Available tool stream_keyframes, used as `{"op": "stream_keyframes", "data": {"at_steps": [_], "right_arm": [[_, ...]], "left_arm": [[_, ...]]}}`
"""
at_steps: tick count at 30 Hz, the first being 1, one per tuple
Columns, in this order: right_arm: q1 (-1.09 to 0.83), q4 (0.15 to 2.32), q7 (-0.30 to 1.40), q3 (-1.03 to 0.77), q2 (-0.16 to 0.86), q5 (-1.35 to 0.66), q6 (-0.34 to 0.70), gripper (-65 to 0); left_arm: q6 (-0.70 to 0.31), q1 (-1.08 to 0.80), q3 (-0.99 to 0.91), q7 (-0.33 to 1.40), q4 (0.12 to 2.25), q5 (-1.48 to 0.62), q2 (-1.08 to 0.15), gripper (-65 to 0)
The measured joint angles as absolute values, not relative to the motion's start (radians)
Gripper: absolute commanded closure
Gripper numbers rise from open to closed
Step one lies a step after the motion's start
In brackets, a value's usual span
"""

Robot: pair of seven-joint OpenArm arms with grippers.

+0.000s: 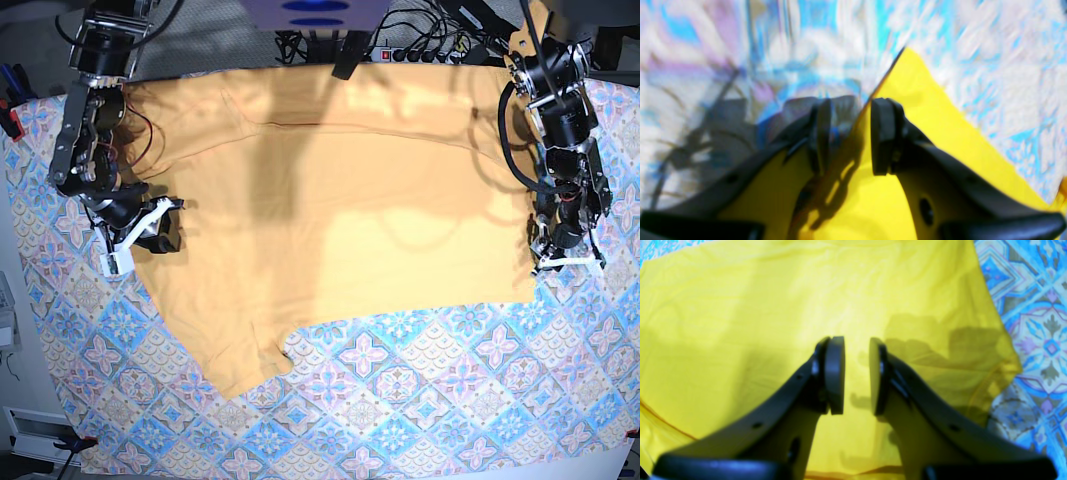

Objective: Fold the T-shirt properly
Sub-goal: 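Move both grippers down the shirt sides and grasp the side edges, then hold the side edges with both grippers and adjust their positions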

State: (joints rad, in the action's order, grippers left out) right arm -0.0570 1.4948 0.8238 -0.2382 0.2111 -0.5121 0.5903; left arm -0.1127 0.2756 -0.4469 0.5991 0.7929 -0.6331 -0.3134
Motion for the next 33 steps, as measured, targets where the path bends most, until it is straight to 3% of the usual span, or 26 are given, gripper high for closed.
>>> {"op": "stream_keyframes", "data": {"at_steps": [21, 28, 30, 33], "right_arm": [[-0.06, 1.501, 0.824, -0.238, 0.211, -0.512, 0.59, -12.6], [-0.072, 1.502, 0.827, -0.248, 0.197, -0.512, 0.59, -12.6], [-0.072, 1.502, 0.827, -0.248, 0.197, -0.512, 0.59, -12.6], [-0.07, 1.504, 0.823, -0.248, 0.191, -0.512, 0.59, -12.6]], "left_arm": [[-0.121, 0.384, -0.448, 0.506, 0.622, -0.636, -0.282, -20.1], [-0.128, 0.376, -0.449, 0.477, 0.633, -0.511, -0.246, -19.8], [-0.139, 0.369, -0.449, 0.47, 0.637, -0.512, -0.245, -15.7], [-0.135, 0.36, -0.449, 0.467, 0.637, -0.509, -0.244, -1.7]]}}
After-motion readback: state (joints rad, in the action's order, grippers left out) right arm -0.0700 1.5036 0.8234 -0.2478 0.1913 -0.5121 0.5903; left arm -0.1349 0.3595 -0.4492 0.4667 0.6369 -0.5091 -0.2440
